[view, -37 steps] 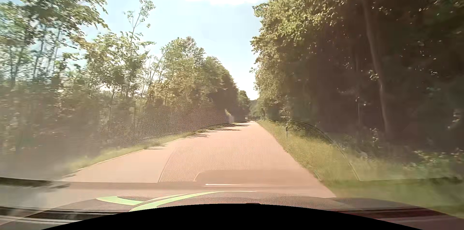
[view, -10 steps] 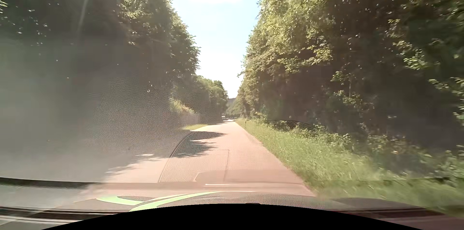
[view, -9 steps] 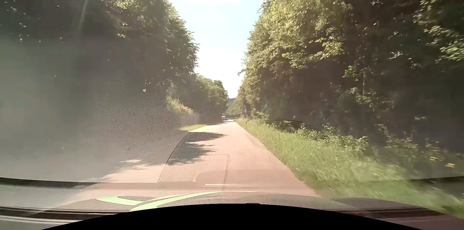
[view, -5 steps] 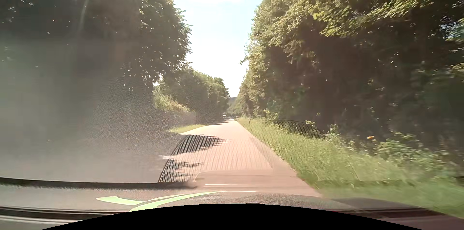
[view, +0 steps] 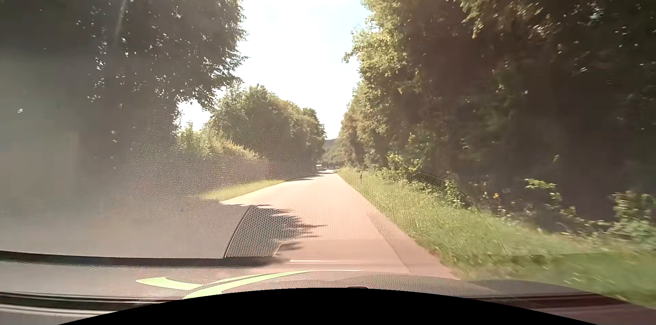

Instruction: Follow the waypoints while adhering to traffic rules and regulations

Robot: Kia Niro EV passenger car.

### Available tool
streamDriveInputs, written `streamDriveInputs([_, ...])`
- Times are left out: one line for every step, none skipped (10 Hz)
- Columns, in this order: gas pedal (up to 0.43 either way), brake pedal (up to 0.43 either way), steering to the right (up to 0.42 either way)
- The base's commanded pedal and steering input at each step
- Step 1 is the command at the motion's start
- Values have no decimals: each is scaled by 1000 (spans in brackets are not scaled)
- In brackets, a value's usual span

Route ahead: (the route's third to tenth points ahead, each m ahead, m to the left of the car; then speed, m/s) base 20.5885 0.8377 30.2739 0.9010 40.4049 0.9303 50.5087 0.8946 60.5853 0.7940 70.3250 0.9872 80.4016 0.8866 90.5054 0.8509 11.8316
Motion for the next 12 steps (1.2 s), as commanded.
streamDriveInputs([79, 0, -7])
streamDriveInputs([79, 0, -7])
streamDriveInputs([79, 0, -7])
streamDriveInputs([79, 0, -7])
streamDriveInputs([79, 0, -7])
streamDriveInputs([79, 0, -7])
streamDriveInputs([79, 0, -7])
streamDriveInputs([79, 0, -7])
streamDriveInputs([79, 0, -7])
streamDriveInputs([79, 0, -6])
streamDriveInputs([79, 0, -3])
streamDriveInputs([79, 0, -3])
